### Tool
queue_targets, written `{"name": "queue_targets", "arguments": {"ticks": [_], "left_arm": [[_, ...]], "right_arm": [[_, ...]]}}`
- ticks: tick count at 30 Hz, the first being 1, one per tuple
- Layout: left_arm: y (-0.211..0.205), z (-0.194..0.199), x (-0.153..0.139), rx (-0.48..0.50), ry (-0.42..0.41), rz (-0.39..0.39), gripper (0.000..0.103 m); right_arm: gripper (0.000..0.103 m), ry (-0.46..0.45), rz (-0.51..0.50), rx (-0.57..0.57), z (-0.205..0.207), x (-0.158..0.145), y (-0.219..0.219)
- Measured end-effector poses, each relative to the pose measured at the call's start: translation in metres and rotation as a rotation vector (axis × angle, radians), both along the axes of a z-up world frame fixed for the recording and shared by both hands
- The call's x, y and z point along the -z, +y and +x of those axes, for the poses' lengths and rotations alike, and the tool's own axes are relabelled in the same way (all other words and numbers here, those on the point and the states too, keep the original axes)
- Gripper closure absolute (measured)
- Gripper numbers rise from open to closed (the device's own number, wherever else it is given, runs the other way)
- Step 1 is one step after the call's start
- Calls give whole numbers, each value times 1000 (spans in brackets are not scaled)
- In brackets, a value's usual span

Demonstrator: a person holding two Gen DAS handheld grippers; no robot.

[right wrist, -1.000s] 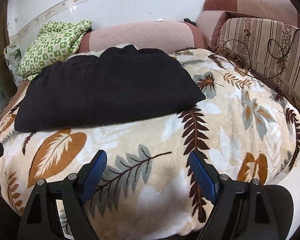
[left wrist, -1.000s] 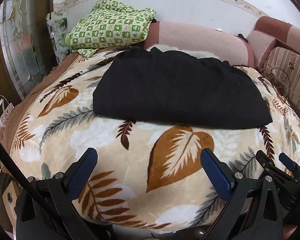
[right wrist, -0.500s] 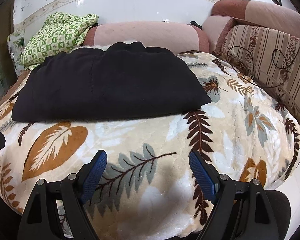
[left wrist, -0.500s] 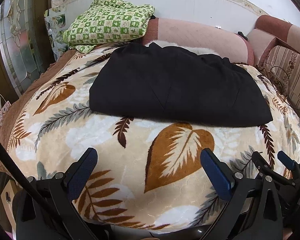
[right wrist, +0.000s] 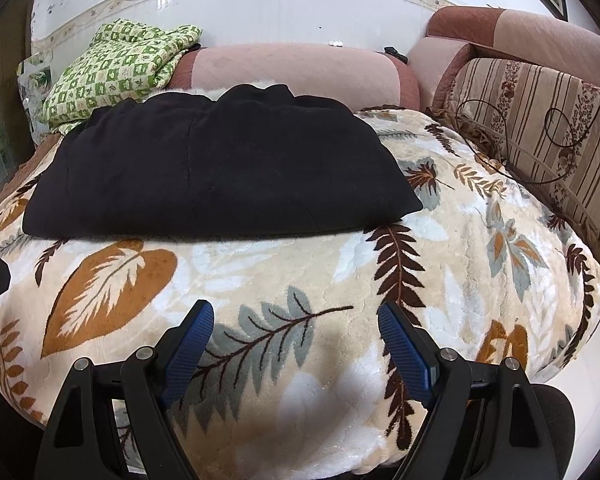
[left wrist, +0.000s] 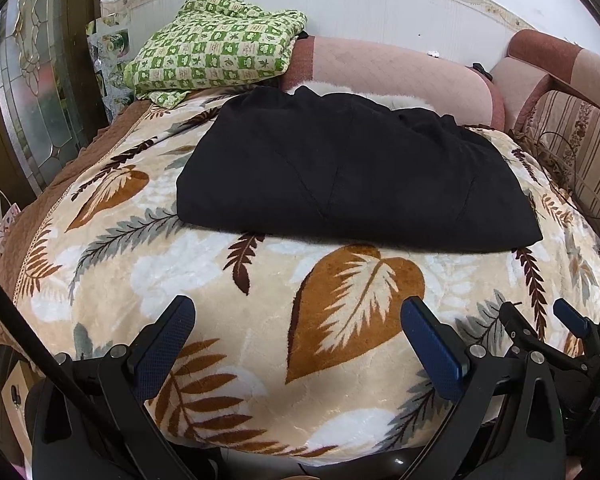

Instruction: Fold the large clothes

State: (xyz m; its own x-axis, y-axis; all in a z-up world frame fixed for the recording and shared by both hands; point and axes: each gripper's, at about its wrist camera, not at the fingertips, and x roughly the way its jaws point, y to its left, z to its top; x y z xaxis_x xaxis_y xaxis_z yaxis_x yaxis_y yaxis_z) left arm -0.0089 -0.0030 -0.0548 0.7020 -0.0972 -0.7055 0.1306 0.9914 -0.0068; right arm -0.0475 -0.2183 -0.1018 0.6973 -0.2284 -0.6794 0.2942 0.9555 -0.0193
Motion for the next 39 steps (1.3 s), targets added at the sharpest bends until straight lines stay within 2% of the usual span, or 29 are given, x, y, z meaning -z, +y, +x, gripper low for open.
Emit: {"name": "queue_targets", "arguments": {"ticks": [39], "left_arm": [[-5, -2, 8, 17, 37, -10, 1]], "right_arm": [[14, 28, -28, -20, 1, 2, 8]]}}
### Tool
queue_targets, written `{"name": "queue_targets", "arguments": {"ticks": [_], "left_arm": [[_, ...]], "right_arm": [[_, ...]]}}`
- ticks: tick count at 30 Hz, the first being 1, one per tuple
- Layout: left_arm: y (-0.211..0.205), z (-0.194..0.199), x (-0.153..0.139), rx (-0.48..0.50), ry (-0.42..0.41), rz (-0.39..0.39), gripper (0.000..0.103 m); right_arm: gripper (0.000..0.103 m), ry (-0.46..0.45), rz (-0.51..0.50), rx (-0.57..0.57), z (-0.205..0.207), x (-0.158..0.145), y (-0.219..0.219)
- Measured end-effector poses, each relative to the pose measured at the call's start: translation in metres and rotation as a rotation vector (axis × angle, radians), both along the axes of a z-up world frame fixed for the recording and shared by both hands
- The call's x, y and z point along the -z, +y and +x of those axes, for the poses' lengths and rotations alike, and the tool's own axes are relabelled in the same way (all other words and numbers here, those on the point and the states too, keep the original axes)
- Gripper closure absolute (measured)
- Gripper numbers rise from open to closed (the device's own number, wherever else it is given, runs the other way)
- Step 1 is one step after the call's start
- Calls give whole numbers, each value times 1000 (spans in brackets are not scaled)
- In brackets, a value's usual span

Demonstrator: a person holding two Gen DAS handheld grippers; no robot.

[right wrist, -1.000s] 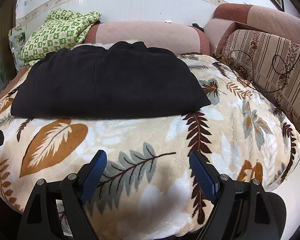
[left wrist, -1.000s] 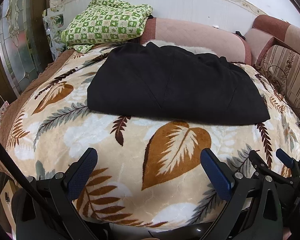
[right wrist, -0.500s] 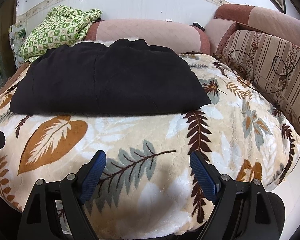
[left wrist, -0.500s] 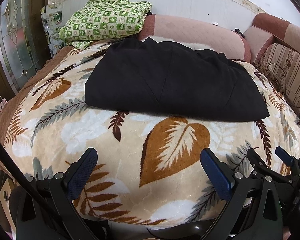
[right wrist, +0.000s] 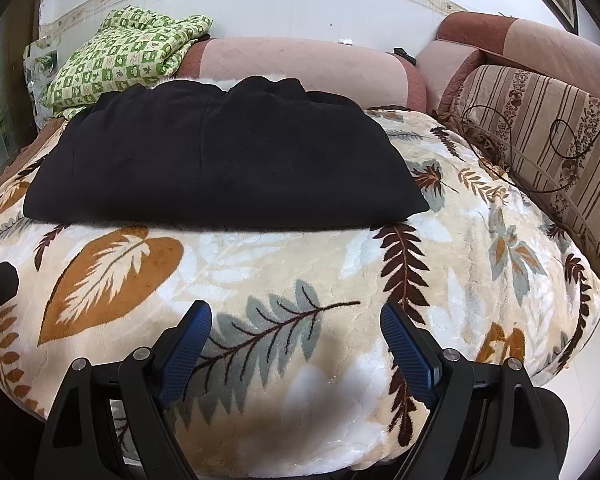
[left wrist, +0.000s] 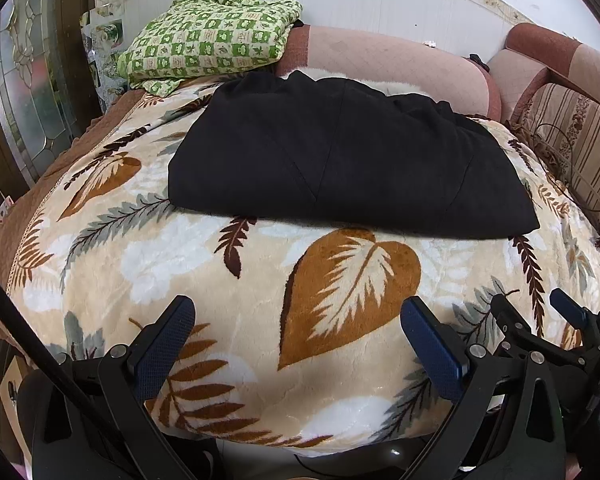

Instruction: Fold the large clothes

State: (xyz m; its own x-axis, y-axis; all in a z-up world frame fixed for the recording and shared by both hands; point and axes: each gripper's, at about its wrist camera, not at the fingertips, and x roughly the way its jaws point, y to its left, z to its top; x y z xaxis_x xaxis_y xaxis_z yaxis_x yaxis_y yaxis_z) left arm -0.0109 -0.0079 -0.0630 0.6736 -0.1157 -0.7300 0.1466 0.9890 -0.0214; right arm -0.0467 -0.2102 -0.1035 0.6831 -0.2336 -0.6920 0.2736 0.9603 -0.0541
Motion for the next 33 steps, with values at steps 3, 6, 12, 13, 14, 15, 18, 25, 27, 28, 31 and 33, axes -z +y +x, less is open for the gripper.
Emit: {"name": "queue_targets", "arguments": {"ticks": [3, 6, 12, 13, 14, 15, 18, 25, 27, 28, 31, 33], "left_arm": [[1, -1, 2, 2, 2, 1, 1], [1, -1, 5, 4, 6, -1, 1], [4, 0, 4, -1, 10, -2, 1], [5, 0, 4, -3, 11, -2, 1], [5, 0, 4, -5, 10, -2, 1], [6, 1, 4, -9, 10, 0, 1], [8, 2, 3, -20, 11, 3, 1], [8, 4, 4, -24, 15, 11, 1], [8, 4, 4, -22, 16, 15, 1], [7, 4, 4, -22, 15, 16, 1], [8, 5, 5, -23, 14, 17, 1], [7, 5, 5, -22, 17, 17, 1]], "right_arm": [[14, -1, 2, 3, 0, 0, 0], [14, 0, 1, 1, 1, 0, -1], [14, 4, -22, -12, 4, -3, 5], [14, 4, -30, -16, 5, -4, 7], [14, 1, -36, -21, 6, -5, 8], [14, -2, -40, -25, 6, -6, 9], [12, -4, -49, -40, 8, -8, 13], [12, 11, -59, -59, 10, -5, 16], [12, 11, -57, -56, 10, -5, 15], [12, 11, -55, -54, 10, -6, 15], [12, 11, -49, -50, 11, -5, 13], [12, 15, -42, -47, 11, -5, 12]]}}
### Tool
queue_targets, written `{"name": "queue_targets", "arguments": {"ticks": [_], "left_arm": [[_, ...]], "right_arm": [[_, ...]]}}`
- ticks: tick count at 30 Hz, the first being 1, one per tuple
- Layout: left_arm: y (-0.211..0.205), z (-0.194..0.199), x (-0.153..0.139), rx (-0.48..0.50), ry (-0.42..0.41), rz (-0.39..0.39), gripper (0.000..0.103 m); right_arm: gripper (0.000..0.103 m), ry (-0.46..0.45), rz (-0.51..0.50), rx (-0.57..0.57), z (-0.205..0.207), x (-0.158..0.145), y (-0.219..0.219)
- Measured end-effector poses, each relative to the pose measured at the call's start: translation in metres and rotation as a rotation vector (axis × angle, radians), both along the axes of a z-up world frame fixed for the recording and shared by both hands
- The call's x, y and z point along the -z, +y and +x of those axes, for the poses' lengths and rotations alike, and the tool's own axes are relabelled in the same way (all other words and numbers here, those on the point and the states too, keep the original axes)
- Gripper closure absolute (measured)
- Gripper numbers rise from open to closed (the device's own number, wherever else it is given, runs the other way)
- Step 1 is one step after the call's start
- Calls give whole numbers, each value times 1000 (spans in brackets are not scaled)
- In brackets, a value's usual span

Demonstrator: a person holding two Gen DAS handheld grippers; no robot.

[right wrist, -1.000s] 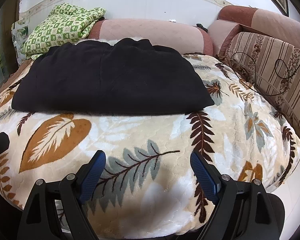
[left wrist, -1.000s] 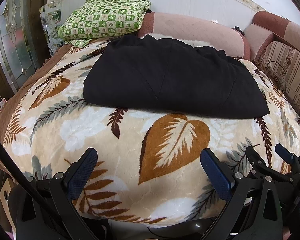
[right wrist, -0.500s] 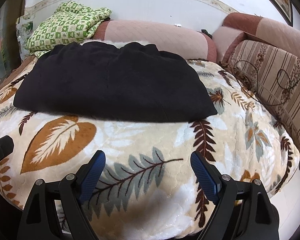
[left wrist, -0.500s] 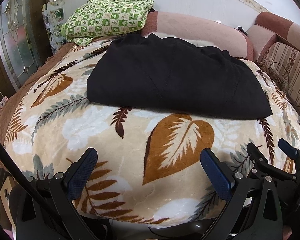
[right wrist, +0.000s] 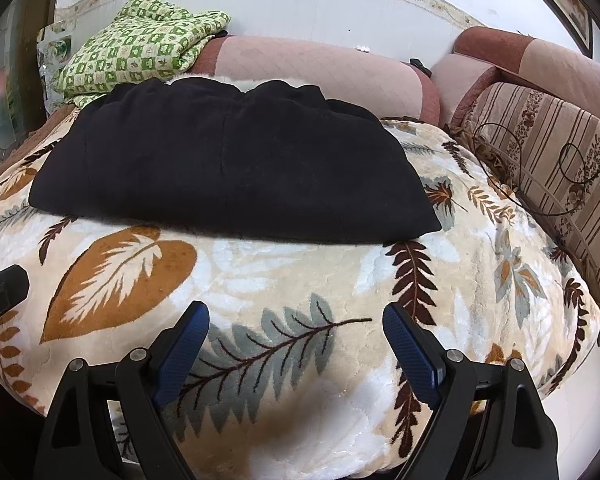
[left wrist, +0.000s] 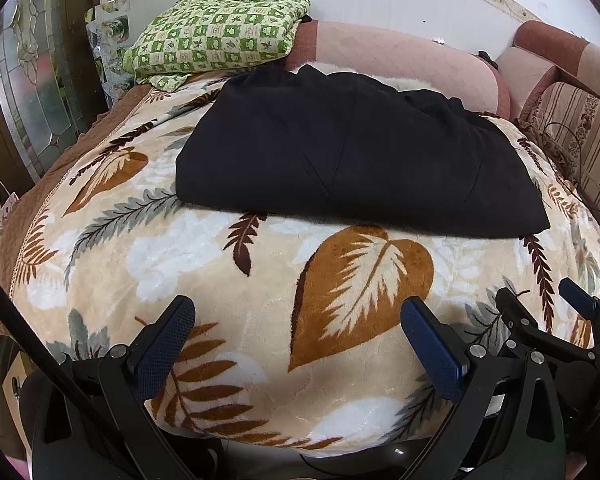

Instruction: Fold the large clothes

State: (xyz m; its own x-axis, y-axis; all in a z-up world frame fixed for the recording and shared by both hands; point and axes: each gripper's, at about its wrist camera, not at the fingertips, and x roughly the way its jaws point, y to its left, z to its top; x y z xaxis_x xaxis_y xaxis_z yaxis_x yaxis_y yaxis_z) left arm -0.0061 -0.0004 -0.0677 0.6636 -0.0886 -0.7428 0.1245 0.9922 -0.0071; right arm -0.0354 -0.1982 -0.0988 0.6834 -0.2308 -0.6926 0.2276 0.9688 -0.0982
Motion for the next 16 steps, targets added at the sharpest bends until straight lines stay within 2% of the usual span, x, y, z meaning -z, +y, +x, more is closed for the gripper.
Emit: {"name": "queue_targets", "arguments": {"ticks": [16], "left_arm": [[-2, 2, 4, -7, 1, 11, 1]], "right_arm": [[12, 19, 22, 3, 3, 4, -3]]}}
